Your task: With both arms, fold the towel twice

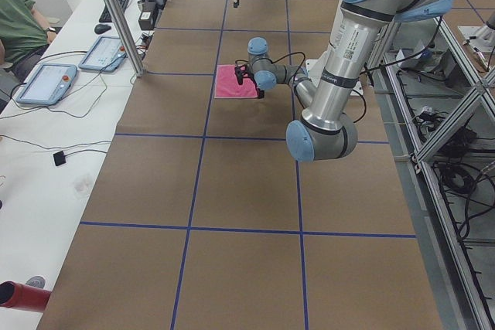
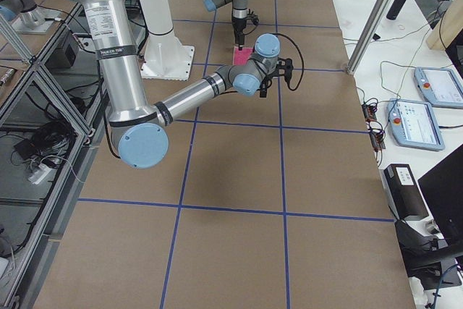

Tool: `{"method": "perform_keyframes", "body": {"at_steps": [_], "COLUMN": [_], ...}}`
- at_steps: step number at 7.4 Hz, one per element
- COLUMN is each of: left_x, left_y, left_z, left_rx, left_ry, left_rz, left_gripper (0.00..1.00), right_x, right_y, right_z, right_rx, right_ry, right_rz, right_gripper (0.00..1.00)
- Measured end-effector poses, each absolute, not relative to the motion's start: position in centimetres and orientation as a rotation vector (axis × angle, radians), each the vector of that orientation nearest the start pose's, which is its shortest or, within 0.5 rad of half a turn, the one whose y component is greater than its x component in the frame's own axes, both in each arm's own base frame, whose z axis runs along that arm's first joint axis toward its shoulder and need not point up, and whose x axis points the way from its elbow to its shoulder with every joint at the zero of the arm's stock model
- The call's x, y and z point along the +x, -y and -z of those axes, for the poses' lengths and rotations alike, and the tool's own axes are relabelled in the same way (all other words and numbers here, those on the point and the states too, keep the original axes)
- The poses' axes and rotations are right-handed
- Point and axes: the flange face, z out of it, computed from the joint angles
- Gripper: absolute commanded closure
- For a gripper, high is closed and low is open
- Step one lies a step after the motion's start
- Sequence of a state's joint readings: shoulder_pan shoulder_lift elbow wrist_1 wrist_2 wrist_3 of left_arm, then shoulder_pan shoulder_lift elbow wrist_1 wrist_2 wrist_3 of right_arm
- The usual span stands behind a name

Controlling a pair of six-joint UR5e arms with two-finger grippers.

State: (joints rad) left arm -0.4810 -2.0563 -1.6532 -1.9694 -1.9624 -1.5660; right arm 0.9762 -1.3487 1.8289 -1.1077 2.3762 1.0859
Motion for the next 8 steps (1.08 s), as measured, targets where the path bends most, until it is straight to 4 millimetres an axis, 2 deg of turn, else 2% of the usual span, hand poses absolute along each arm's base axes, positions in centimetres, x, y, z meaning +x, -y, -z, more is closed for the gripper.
{"method": "perform_keyframes", "body": {"at_steps": [1, 3, 4, 8], "left_x": [54.35, 54.51, 54.6, 54.78], "left_y": [39.09, 39.0, 38.88, 38.51], "left_z": [-29.95, -29.86, -29.81, -29.76], "left_rx": [-0.12, -0.12, -0.121, -0.128], "left_ry": [-1.013, -1.015, -1.016, -1.016], "left_rz": [0.244, 0.241, 0.239, 0.233], "left_gripper": [0.15, 0.28, 0.31, 0.31], "right_x": [-26.08, -26.12, -26.14, -26.17], "right_y": [49.5, 49.55, 49.57, 49.6], "right_z": [-35.52, -35.58, -35.65, -35.73], "right_rx": [0.04, 0.039, 0.038, 0.034], "right_ry": [1.152, 1.151, 1.15, 1.148], "right_rz": [-0.056, -0.057, -0.057, -0.058], "right_gripper": [0.0, 0.0, 0.0, 0.0]}}
